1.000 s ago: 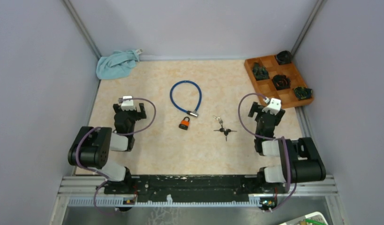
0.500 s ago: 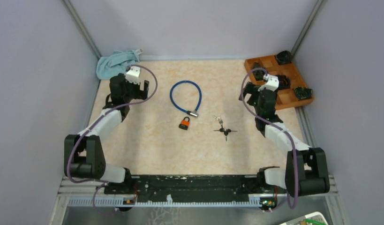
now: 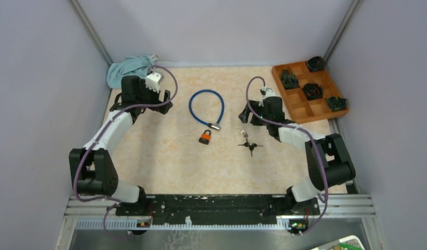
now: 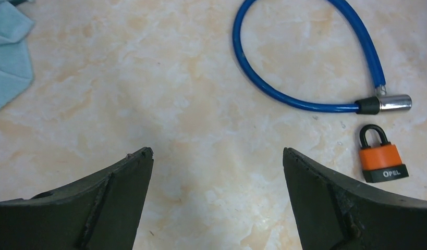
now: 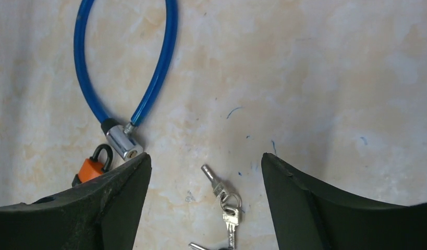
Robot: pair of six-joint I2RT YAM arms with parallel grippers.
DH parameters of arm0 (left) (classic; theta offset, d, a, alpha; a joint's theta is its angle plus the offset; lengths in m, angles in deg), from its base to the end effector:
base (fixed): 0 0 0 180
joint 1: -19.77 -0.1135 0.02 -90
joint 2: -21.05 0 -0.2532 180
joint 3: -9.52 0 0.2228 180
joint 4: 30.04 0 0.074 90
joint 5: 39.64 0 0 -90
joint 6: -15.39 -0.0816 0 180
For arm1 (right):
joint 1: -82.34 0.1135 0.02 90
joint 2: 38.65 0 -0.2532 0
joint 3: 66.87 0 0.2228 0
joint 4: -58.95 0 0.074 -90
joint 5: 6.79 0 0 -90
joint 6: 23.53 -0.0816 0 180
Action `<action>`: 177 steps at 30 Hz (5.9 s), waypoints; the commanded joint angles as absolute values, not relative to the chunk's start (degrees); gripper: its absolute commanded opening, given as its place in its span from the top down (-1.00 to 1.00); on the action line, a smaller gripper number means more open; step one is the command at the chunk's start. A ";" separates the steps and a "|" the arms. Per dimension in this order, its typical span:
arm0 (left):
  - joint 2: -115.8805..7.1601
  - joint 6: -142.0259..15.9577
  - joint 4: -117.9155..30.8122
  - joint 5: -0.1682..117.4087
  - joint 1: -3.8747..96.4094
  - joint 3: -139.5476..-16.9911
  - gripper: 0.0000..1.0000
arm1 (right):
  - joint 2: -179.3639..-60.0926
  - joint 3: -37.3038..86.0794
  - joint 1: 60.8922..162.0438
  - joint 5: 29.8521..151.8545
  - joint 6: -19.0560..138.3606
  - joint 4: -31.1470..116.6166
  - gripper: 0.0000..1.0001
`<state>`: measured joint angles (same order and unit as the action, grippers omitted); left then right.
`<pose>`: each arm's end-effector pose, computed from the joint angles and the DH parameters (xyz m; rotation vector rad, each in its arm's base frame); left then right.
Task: Unlock with the key
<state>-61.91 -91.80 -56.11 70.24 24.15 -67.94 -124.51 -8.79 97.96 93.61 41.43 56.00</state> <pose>0.3361 -0.0536 0.2645 0.5906 2.0090 -0.2329 0.3152 0.1034 0.1834 0.0658 2.1573 0.6100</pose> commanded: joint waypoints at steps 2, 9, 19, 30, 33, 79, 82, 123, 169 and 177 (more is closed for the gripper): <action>-64.81 -96.66 -62.75 77.64 24.48 -68.84 -0.99 | -128.64 -7.94 101.18 93.89 44.16 57.14 -0.43; -67.85 -98.29 -63.50 78.76 29.27 -69.93 -0.99 | -132.22 -8.40 102.42 93.91 44.02 57.54 -0.12; -70.21 -99.02 -65.44 78.66 33.11 -71.83 -0.98 | -132.63 -10.25 104.02 94.28 43.26 56.63 -0.05; -68.99 -99.75 -67.58 78.39 35.21 -72.35 -0.98 | -132.82 -10.37 104.23 92.34 44.09 55.03 0.33; -68.65 -100.00 -68.25 77.91 35.65 -72.73 -0.98 | -132.31 -10.55 104.18 91.74 44.39 54.02 0.34; -60.70 -103.12 -74.25 91.36 37.06 -73.94 -0.98 | -116.98 2.04 111.18 109.85 46.98 44.10 1.00; -59.54 -107.33 -76.62 91.07 37.65 -74.66 -0.99 | -116.64 4.38 111.23 106.21 48.34 39.55 1.00; -56.31 -103.88 -71.95 83.88 37.65 -68.37 -0.99 | -136.22 8.44 125.78 60.95 35.18 25.78 0.44; -59.10 -76.26 -61.82 105.04 38.12 -70.27 -0.98 | -109.99 8.87 125.79 76.39 37.31 35.84 1.00; -58.39 -83.61 -65.90 110.91 38.96 -70.64 -0.67 | -108.47 10.65 125.76 92.06 33.01 38.41 1.00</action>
